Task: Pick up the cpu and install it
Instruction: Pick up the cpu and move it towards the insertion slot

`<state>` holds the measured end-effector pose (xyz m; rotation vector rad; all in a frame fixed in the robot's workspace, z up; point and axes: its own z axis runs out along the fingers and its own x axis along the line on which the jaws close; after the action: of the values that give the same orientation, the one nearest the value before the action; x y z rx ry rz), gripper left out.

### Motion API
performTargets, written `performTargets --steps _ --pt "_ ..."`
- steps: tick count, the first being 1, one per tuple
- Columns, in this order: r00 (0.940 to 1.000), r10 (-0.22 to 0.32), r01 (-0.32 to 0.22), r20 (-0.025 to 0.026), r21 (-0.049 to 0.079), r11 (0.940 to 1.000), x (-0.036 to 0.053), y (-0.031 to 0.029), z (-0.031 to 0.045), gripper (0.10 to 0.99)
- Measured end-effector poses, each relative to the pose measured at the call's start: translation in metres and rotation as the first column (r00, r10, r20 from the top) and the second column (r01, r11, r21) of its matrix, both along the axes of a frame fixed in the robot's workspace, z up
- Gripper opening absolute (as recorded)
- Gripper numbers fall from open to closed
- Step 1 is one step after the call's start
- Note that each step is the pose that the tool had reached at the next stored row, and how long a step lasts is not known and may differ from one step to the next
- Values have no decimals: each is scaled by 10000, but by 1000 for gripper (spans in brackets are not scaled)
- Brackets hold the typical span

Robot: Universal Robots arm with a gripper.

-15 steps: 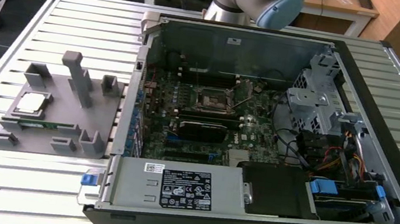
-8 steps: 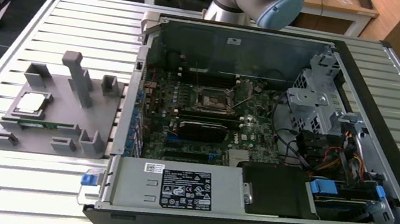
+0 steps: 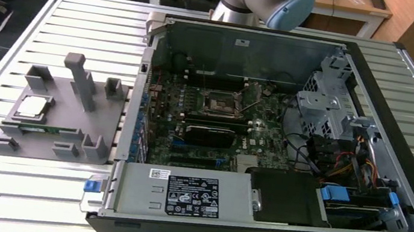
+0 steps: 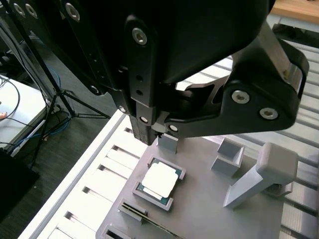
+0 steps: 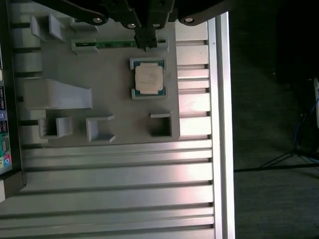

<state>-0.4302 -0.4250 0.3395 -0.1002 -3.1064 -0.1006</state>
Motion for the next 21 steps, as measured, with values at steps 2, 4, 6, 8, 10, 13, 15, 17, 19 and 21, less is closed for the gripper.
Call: performTargets --steps 2,4,6,8,10,13,15,17,19,21 --pt "10000 62 -62 -1 29 10000 0 -7 -29 106" --pt "10000 66 -66 0 31 10000 -1 -9 -65 106" --pt "10000 71 -71 3 32 10000 0 -23 -99 114" --pt "10000 69 -69 22 32 10000 0 -44 -123 231" --pt "10000 71 -71 67 32 10000 0 -65 -140 294" --pt "9999 105 -105 129 35 9999 0 -73 -168 408" --pt "9998 167 -167 130 33 9999 4 -74 -195 467" --pt "9997 193 -194 135 55 9998 5 -74 -221 584" --pt "9997 194 -195 134 79 9998 9 -70 -250 584" --pt "9997 202 -203 132 80 9998 35 -52 -286 647"
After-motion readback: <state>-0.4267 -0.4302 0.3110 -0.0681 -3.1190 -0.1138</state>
